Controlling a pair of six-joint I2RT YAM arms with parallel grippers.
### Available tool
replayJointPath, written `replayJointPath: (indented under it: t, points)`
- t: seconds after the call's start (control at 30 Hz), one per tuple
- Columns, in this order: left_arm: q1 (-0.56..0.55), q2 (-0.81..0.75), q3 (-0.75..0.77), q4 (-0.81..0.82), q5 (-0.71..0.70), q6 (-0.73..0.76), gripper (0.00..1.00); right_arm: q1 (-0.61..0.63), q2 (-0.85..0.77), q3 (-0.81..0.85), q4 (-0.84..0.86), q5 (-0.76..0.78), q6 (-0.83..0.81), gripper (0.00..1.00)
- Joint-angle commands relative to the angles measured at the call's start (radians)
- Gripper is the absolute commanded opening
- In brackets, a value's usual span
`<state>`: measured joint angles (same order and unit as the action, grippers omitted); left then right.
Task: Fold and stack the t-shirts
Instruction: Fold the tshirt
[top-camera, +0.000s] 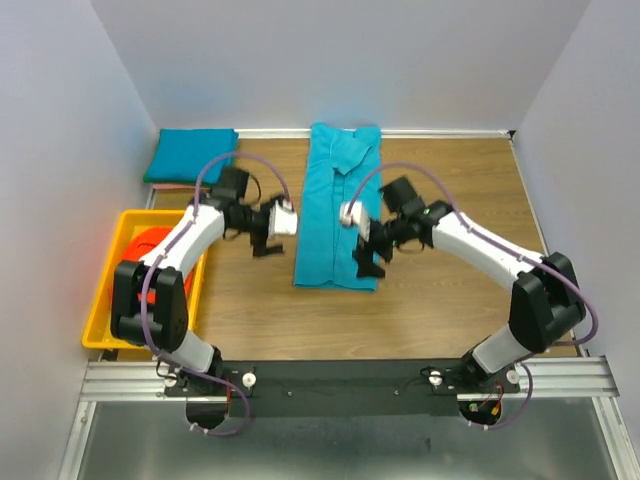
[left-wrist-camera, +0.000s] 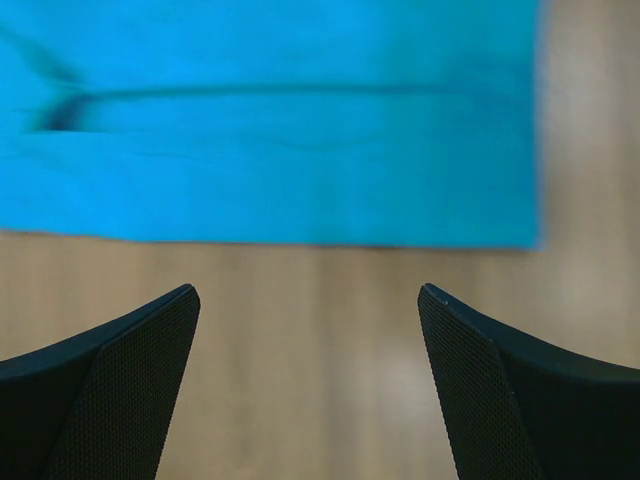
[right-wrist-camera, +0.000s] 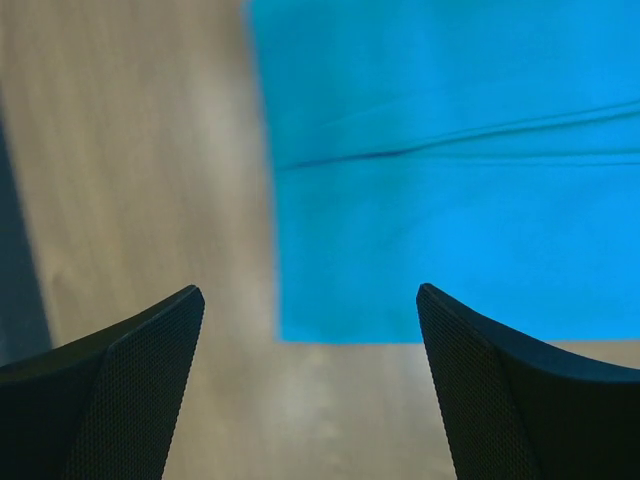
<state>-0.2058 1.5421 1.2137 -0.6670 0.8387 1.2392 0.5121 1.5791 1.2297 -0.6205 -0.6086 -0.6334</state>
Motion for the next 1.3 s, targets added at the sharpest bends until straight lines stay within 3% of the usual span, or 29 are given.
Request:
replayJointPath:
  t: [0.0,0.13,0.3,0.63,0.77,1.17,1.27]
  points:
    - [-0.069,-0.135,-0.204,-0.129,-0.03,0.345,0.95,0.103,-0.111,-0.186,0.059,0.065,-0.121,0.88]
    - [-0.158,-0.155,-0.388,-0.005,-0.102,0.297,0.77,0.144,-0.097,-0.308,0.177,0.125,-0.149,0.7]
    - [-0.21,-0.107,-0.436,0.118,-0.151,0.206,0.61,0.16,-0.042,-0.352,0.228,0.148,-0.19,0.58]
    - [-0.253,-0.011,-0.401,0.211,-0.178,0.088,0.58,0.178,0.012,-0.406,0.28,0.173,-0.219,0.52]
    - [-0.265,0.024,-0.387,0.213,-0.205,0.083,0.51,0.178,0.047,-0.435,0.315,0.222,-0.226,0.52]
    - [-0.28,0.128,-0.345,0.139,-0.27,0.112,0.27,0.18,0.075,-0.501,0.326,0.3,-0.258,0.29]
    - [-0.282,0.141,-0.33,0.13,-0.274,0.109,0.19,0.178,0.073,-0.506,0.324,0.323,-0.247,0.13]
